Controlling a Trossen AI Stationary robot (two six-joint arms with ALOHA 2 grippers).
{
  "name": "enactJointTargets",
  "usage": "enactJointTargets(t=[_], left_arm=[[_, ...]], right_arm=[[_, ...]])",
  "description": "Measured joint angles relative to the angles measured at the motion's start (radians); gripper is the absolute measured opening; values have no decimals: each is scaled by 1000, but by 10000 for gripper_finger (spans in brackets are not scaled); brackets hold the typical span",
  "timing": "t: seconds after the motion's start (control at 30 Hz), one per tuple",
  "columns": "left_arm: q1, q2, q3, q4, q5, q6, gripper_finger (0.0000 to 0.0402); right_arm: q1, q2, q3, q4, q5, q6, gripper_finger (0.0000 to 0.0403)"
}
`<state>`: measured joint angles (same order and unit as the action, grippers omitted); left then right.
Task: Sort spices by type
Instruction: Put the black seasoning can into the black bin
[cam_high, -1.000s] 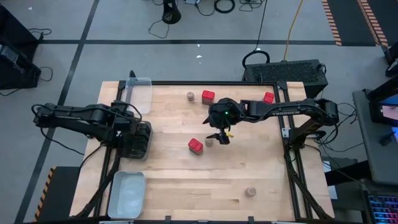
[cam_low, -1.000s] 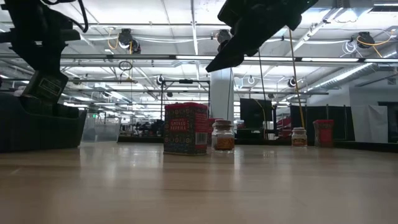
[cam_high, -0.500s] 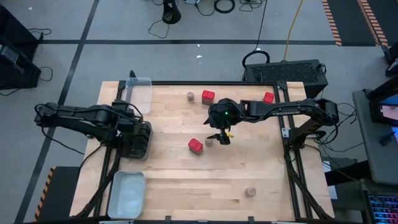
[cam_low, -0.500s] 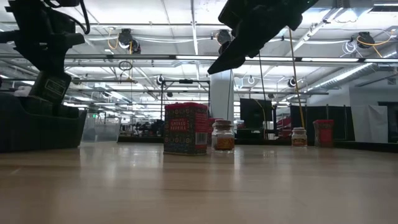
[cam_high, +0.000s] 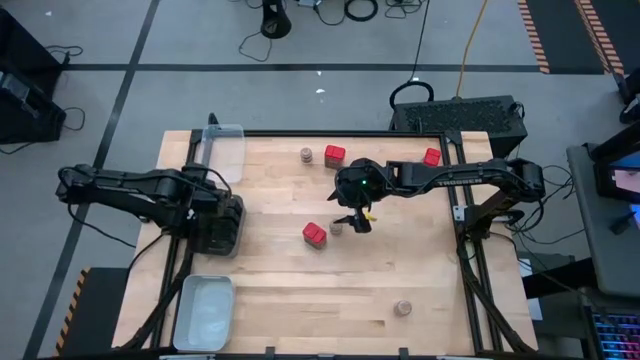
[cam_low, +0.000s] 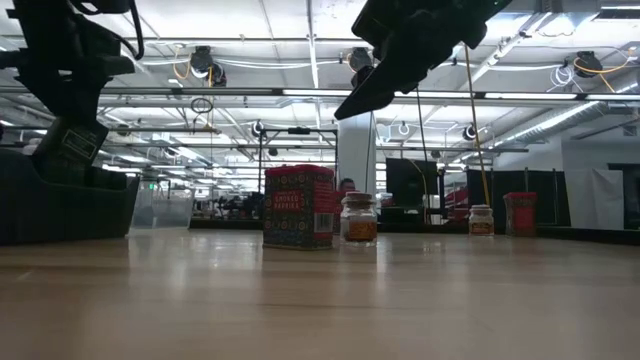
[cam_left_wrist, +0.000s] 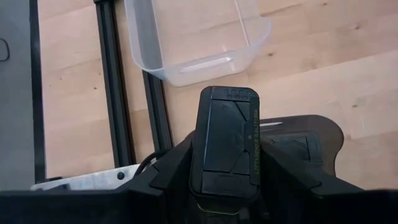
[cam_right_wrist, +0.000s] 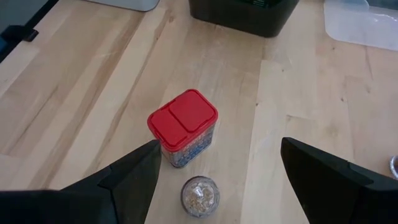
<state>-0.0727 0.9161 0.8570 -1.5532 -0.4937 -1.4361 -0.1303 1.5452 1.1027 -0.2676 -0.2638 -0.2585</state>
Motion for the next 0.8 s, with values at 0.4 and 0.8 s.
enactJointTargets(t=[0.4,0.8], left_arm=[[-1,23,-42,0,31,-22,165],[-9,37,-42,26,166,-7,161]], right_arm=[[1,0,0,-3,0,-12,315],[1,0,0,-6,-3,-16,315]])
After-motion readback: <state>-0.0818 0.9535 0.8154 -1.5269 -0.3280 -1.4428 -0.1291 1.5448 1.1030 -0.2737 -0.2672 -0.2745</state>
